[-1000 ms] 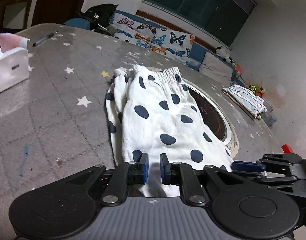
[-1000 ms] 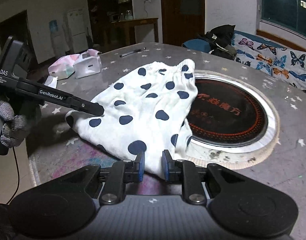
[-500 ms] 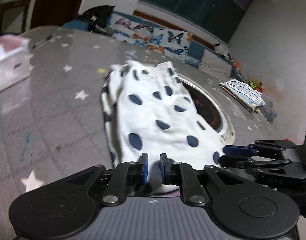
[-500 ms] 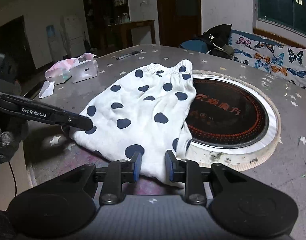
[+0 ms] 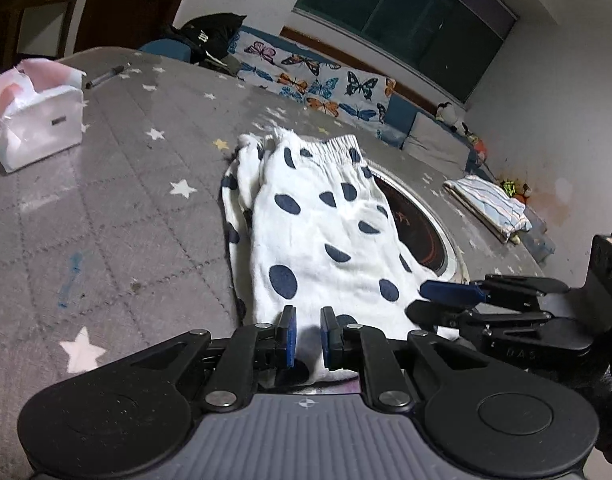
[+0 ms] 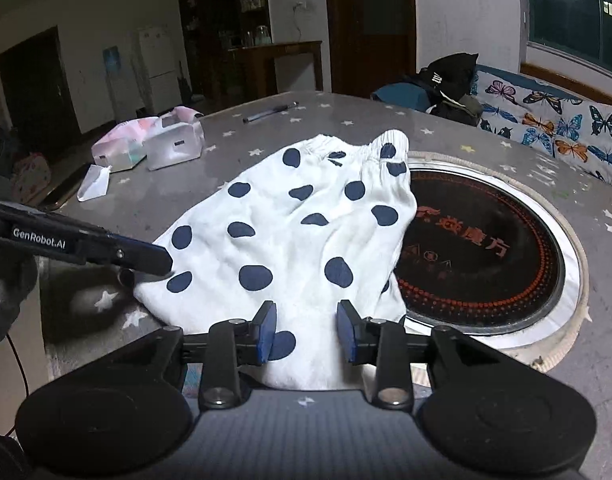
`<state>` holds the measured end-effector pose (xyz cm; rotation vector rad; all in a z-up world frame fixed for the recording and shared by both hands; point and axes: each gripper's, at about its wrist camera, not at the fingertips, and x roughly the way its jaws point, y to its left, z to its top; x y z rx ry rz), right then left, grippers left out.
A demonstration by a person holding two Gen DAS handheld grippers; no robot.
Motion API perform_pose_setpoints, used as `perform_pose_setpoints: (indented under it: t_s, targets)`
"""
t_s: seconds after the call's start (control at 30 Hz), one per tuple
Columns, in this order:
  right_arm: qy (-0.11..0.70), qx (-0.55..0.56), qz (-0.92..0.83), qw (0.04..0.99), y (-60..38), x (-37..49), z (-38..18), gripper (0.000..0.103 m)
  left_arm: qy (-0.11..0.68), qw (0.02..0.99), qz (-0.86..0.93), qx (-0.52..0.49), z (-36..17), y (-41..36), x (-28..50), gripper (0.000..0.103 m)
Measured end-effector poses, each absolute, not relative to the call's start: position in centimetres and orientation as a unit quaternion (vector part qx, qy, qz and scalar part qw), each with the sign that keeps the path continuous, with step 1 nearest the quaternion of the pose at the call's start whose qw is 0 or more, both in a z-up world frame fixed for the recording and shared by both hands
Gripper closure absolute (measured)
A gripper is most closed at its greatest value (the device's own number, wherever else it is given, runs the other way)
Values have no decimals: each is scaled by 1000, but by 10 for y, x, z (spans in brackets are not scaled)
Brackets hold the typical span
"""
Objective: Fold clothes
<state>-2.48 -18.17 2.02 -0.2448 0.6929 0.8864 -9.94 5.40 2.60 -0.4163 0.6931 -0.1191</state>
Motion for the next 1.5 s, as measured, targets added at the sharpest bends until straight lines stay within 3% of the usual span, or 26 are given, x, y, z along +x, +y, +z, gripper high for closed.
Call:
perform_pose_setpoints:
  t_s: [0.03,0.1,0.33,0.53,0.67,0.8,1.5]
  targets:
    - [325,-117,420,839,-182,-26,21,66,334,919,-52,-201,27,55,-101,87]
    - [327,-122,421,837,-183,-27,21,63,327,924,-33,-196,30,56,-103,67]
    - [325,-125,420,838,-183,-29,22,63,340,918,-11,-205,24,62,-105,59]
    - [322,-131,419,839,-184,-32,24,62,348,912,-24,-215,19,59,-103,64]
    - [320,-131,417,841,-186,-32,26,62,354,909,-31,-216,17,58,-102,82]
    - [322,-120,412,844,-190,-30,26,62,357,906,-36,-224,16,60,-102,89]
    - [311,-169,429,831,-182,-51,29,57,361,902,-40,-233,17,69,-102,94]
